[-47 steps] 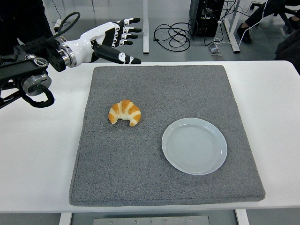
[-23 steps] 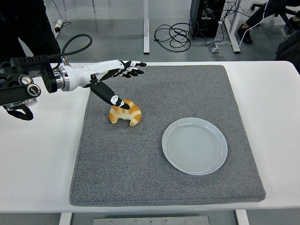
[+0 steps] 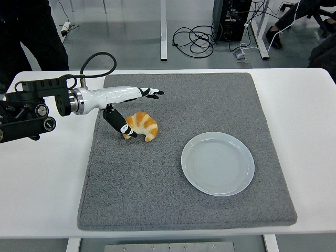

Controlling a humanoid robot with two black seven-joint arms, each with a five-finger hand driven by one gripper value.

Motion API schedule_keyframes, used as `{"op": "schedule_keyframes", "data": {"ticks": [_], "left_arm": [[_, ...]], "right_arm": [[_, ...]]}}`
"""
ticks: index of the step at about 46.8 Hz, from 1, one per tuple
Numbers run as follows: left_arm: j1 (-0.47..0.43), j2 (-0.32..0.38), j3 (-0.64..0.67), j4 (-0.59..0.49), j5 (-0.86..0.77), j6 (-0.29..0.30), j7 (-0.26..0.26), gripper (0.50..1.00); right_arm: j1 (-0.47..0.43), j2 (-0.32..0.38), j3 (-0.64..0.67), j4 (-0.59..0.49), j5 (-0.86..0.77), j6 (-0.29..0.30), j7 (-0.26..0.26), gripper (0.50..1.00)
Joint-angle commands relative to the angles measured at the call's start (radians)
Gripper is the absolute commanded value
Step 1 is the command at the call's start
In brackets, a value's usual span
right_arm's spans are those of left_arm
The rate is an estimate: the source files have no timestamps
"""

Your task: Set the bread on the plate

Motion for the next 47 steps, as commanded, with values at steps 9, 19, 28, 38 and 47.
{"op": "schedule_keyframes", "data": {"ticks": [9, 19, 28, 38, 47], "left_arm": [[0.042, -0.062, 0.034, 0.106, 0.053, 0.062, 0.000, 0.977], [0.088, -0.097, 0.037, 0.168, 0.154, 0.097, -0.014, 0.971], [0.104, -0.120, 0.037, 0.202, 0.157, 0.128, -0.014, 0.972], [0.120, -0.165, 0.037, 0.263, 0.157, 0.146, -0.017, 0.972], [0.134, -0.183, 0.035, 0.271, 0.157, 0.151, -0.023, 0.972]], "right_arm": [[0.000, 0.000, 0.000, 0.000, 0.000, 0.000, 0.000, 1.000], [0.000, 0.000, 0.000, 0.000, 0.000, 0.000, 0.000, 1.000], [0.000, 0.000, 0.000, 0.000, 0.000, 0.000, 0.000, 1.000], [0.000, 0.000, 0.000, 0.000, 0.000, 0.000, 0.000, 1.000], [0.000, 0.000, 0.000, 0.000, 0.000, 0.000, 0.000, 1.000]]}}
